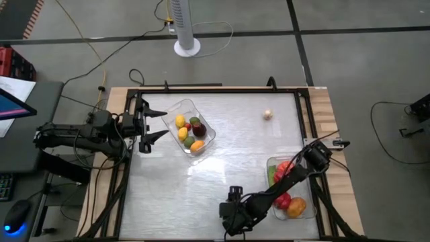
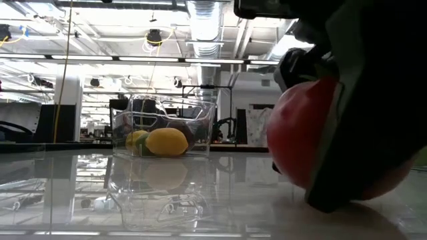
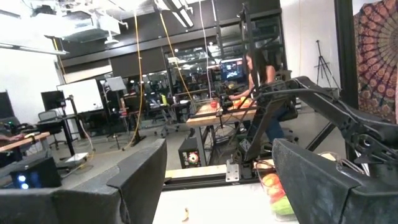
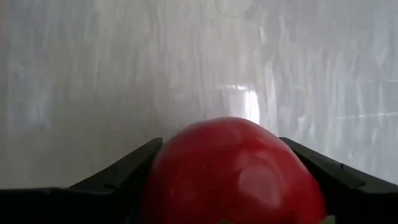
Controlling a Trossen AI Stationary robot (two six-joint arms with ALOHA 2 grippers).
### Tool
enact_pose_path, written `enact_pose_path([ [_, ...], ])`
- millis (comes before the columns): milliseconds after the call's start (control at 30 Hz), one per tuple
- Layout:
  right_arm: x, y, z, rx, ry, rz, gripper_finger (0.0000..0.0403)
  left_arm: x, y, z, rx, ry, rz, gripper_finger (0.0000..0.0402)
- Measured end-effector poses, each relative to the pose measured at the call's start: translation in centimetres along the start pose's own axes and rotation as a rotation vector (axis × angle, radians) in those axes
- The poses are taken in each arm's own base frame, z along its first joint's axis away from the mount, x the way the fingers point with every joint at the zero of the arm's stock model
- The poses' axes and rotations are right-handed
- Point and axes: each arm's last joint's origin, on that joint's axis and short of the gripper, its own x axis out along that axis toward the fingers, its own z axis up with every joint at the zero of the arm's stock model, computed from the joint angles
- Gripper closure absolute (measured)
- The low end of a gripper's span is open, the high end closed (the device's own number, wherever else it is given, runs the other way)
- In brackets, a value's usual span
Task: Sort produce into baskets
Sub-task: Put the red tomato into the top transparent bin, then put the white garlic into the bottom transparent bin
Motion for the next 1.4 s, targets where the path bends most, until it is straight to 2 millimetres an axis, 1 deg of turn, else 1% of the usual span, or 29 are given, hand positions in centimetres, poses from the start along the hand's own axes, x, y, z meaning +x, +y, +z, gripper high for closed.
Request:
enact_pose_path([
  [100, -0.4, -1.2, 0.7, -0.025, -0.008, -0.038, 0.0079, 0.0, 0.0, 0.0, -0.003, -0.001, 0.0, 0.0123],
  [200, -1.6, -3.7, 2.8, -0.042, -0.07, -0.091, 0.0068, 0.0, 0.0, 0.0, -0.023, -0.002, -0.006, 0.0123],
  [300, -3.0, -6.9, 5.4, -0.057, -0.165, -0.131, 0.0066, 0.0, -0.1, 0.1, -0.028, -0.016, -0.032, 0.0123],
  [433, -4.4, -11.6, 8.8, -0.081, -0.295, -0.164, 0.0074, 0.0, -0.1, 0.1, -0.029, -0.02, -0.052, 0.0123],
  [533, -4.5, -15.5, 11.2, -0.065, -0.408, -0.21, 0.007, 0.0, -0.1, 0.1, -0.029, -0.022, -0.052, 0.0123],
  [633, -3.9, -19.5, 13.2, 0.001, -0.525, -0.257, 0.0057, 0.0, -0.1, 0.1, -0.029, -0.021, -0.052, 0.0123],
  [733, -3.2, -23.1, 14.3, 0.064, -0.592, -0.226, 0.0049, 0.0, -0.1, 0.1, -0.028, -0.019, -0.053, 0.0123],
  [767, -3.1, -24.1, 14.6, 0.092, -0.608, -0.198, 0.0048, -0.1, -0.1, 0.1, -0.028, -0.017, -0.058, 0.0123],
  [833, -2.6, -25.6, 14.4, 0.13, -0.585, -0.15, 0.0047, -0.2, -0.2, 0.1, -0.027, -0.018, -0.068, 0.0123],
  [933, -2.4, -27.1, 14.3, 0.169, -0.567, -0.095, 0.0045, -0.4, -0.1, 0.3, -0.028, -0.029, -0.077, 0.0123],
  [1000, -2.3, -27.4, 14.2, 0.175, -0.549, -0.083, 0.0045, -0.4, -0.1, 0.3, -0.028, -0.03, -0.076, 0.0123],
  [1100, -2.5, -27.2, 13.6, 0.157, -0.492, -0.103, 0.0045, -0.4, -0.1, 0.3, -0.028, -0.028, -0.077, 0.0123],
  [1133, -2.9, -27.2, 13.6, 0.154, -0.486, -0.127, 0.0045, -0.4, -0.1, 0.3, -0.028, -0.028, -0.076, 0.0123],
  [1233, -5.1, -27.7, 13.3, 0.151, -0.467, -0.258, 0.0045, -0.4, -0.1, 0.3, -0.029, -0.028, -0.074, 0.0123],
  [1300, -6.4, -28.6, 13.0, 0.168, -0.449, -0.358, 0.0045, -0.4, -0.1, 0.2, -0.034, -0.023, -0.075, 0.0123],
  [1400, -7.3, -30.5, 12.1, 0.206, -0.376, -0.431, 0.0044, -0.4, -0.2, 0.1, -0.042, -0.01, -0.078, 0.0123],
])
